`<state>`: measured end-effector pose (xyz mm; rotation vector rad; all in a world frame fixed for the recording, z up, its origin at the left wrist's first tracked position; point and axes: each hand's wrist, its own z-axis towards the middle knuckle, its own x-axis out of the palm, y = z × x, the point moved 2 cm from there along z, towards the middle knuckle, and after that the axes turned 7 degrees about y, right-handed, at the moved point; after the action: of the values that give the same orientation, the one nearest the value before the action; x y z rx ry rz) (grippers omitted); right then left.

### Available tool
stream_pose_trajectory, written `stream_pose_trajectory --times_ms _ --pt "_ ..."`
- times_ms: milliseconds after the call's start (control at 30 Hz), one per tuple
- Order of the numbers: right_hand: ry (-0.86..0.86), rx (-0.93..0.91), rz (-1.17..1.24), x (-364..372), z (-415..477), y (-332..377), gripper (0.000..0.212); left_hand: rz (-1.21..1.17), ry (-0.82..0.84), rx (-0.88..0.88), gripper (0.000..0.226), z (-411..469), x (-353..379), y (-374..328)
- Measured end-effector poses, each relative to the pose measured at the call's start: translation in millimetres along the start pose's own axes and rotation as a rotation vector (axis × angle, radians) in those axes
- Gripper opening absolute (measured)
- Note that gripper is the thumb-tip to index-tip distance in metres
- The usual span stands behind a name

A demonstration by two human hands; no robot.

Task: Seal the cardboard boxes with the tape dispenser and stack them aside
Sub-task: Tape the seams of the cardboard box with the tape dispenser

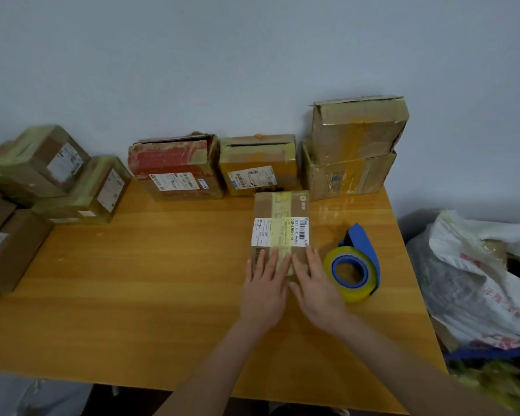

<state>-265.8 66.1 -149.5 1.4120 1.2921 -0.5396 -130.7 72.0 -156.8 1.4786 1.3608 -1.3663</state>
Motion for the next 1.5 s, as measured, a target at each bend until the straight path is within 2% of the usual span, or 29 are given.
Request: stream_pose_trajectory --times_ms 133,167,233,300,367,433,500,567,767,867,933,1000,1100,1133,1200,1367,1500 --pt "0.053 0.035 0.124 14.4 1.2 -1.1 0.068 0.009 -0.007 0.011 0.056 1.7 6.7 4.3" --pt "0.054 0.010 0.169 12.0 1.0 -2.9 0.067 -0.050 -0.024 0.034 0.054 2.5 5.3 5.1" --pt "0.023 -0.036 0.303 3.7 -1.0 -7.1 0.064 -0.342 -0.092 0.046 0.051 -0.1 -3.9 9.0" --pt "-0.098 0.010 0.410 -6.7 -4.1 -13.9 0.059 -0.617 -0.224 -0.069 0.048 -7.3 -12.7 24.7" --pt "-0.244 0.126 0.437 -15.5 -5.9 -22.3 0.053 -0.659 -0.334 -0.248 0.041 -13.8 -17.1 43.5" --pt "-0.239 0.175 0.456 -19.8 -5.5 -26.4 0.049 -0.729 -0.291 -0.344 0.038 -14.8 -17.7 53.8" --pt "-0.137 0.171 0.484 -17.3 -2.6 -27.1 0.053 -0.810 -0.201 -0.345 0.035 -11.9 -14.8 54.5" --pt "-0.115 0.164 0.472 -15.7 -0.1 -27.2 0.057 -0.850 -0.173 -0.351 0.031 -8.6 -12.0 54.0" --pt "-0.126 0.170 0.350 -14.4 2.6 -28.1 0.063 -0.803 -0.161 -0.340 0.023 -4.3 -10.3 59.2" --pt "-0.115 0.150 0.196 -18.2 5.0 -27.5 0.057 -0.732 -0.110 -0.339 0.028 -1.8 -10.9 59.5" --pt "-0.093 0.137 0.030 -24.2 8.1 -25.0 0.051 -0.657 -0.038 -0.351 0.038 2.6 -12.6 57.3" --pt "-0.079 0.142 -0.083 -29.7 13.7 -21.7 0.055 -0.562 -0.009 -0.350 0.051 9.9 -16.5 53.6" --pt "-0.040 0.174 -0.163 -27.6 24.3 -13.2 0.070 -0.486 -0.030 -0.277 0.088 22.2 -17.5 44.7" --pt "-0.035 0.173 -0.170 -23.9 27.5 -11.0 0.071 -0.497 -0.008 -0.254 0.102 25.7 -16.5 42.2" --pt "-0.046 0.146 -0.141 -18.9 31.5 -11.6 0.070 -0.475 0.037 -0.222 0.110 29.0 -14.5 42.6" --pt "0.016 0.023 0.119 -18.5 30.2 -34.5 0.072 -0.547 0.058 -0.110 0.099 19.9 -12.4 62.5" --pt "0.100 0.008 0.208 -22.9 30.2 -42.4 0.074 -0.662 0.029 -0.067 0.091 12.9 -10.0 74.0"
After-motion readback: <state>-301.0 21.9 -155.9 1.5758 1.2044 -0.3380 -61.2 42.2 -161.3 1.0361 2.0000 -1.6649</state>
